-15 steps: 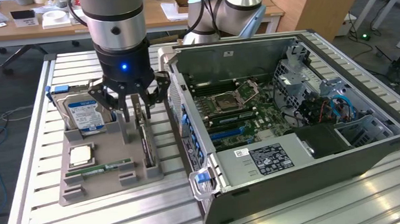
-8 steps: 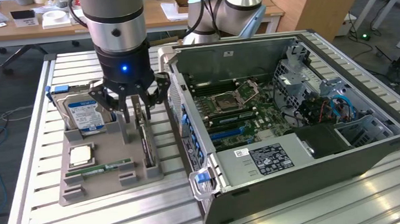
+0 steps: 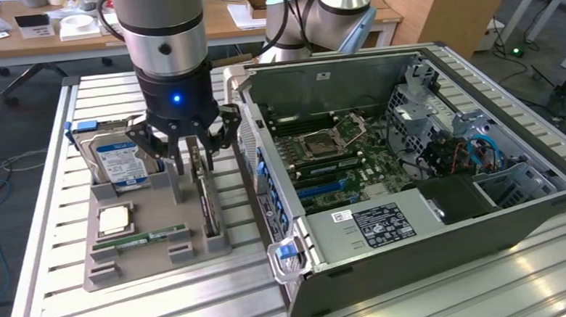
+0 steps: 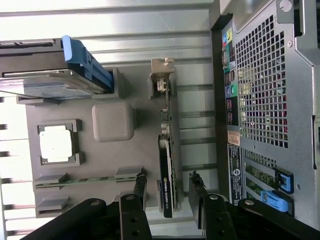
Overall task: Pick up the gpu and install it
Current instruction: 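Pick up the gpu and move the gpu toward the slot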
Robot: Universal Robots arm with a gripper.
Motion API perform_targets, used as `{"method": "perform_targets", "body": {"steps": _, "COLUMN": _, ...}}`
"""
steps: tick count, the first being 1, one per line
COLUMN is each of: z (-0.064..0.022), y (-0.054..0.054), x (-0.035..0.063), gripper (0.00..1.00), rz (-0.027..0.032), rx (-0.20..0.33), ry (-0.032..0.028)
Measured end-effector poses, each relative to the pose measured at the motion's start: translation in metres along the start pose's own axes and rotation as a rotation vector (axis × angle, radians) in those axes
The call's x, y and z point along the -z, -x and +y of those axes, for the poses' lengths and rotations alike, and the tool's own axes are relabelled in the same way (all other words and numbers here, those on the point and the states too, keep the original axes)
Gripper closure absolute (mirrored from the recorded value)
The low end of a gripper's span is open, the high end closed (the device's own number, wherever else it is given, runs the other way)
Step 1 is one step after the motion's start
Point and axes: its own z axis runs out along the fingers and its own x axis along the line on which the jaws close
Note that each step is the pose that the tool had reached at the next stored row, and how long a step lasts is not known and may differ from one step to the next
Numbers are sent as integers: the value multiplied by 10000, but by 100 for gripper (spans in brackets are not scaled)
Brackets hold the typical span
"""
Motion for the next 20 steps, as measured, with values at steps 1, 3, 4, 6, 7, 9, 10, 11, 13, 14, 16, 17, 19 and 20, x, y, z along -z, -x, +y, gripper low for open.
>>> {"method": "perform_targets", "body": {"steps": 1, "z": 0, "y": 0, "x": -2, "gripper": 53, "rz": 0, "rx": 0, "ry": 0}}
{"method": "perform_targets", "body": {"steps": 3, "z": 0, "y": 0, "x": -5, "gripper": 53, "rz": 0, "rx": 0, "ry": 0}}
{"method": "perform_targets", "body": {"steps": 4, "z": 0, "y": 0, "x": -6, "gripper": 53, "rz": 0, "rx": 0, "ry": 0}}
{"method": "perform_targets", "body": {"steps": 6, "z": 0, "y": 0, "x": -9, "gripper": 53, "rz": 1, "rx": 0, "ry": 0}}
{"method": "perform_targets", "body": {"steps": 7, "z": 0, "y": 0, "x": -10, "gripper": 53, "rz": 1, "rx": 0, "ry": 0}}
{"method": "perform_targets", "body": {"steps": 9, "z": 0, "y": 0, "x": -15, "gripper": 53, "rz": -1, "rx": 0, "ry": 1}}
{"method": "perform_targets", "body": {"steps": 10, "z": -1, "y": 0, "x": -24, "gripper": 53, "rz": -3, "rx": 0, "ry": 4}}
{"method": "perform_targets", "body": {"steps": 11, "z": -1, "y": -1, "x": -36, "gripper": 53, "rz": -1, "rx": 0, "ry": 2}}
{"method": "perform_targets", "body": {"steps": 13, "z": -3, "y": -1, "x": -69, "gripper": 53, "rz": -1, "rx": 0, "ry": 1}}
{"method": "perform_targets", "body": {"steps": 14, "z": -4, "y": -2, "x": -87, "gripper": 53, "rz": -1, "rx": 0, "ry": 1}}
{"method": "perform_targets", "body": {"steps": 16, "z": -5, "y": -3, "x": -122, "gripper": 53, "rz": 0, "rx": 0, "ry": 0}}
{"method": "perform_targets", "body": {"steps": 17, "z": -6, "y": -3, "x": -141, "gripper": 53, "rz": 0, "rx": 0, "ry": 1}}
{"method": "perform_targets", "body": {"steps": 19, "z": -7, "y": -4, "x": -167, "gripper": 53, "rz": 1, "rx": 1, "ry": 0}}
{"method": "perform_targets", "body": {"steps": 20, "z": -7, "y": -4, "x": -179, "gripper": 53, "rz": 0, "rx": 1, "ry": 0}}
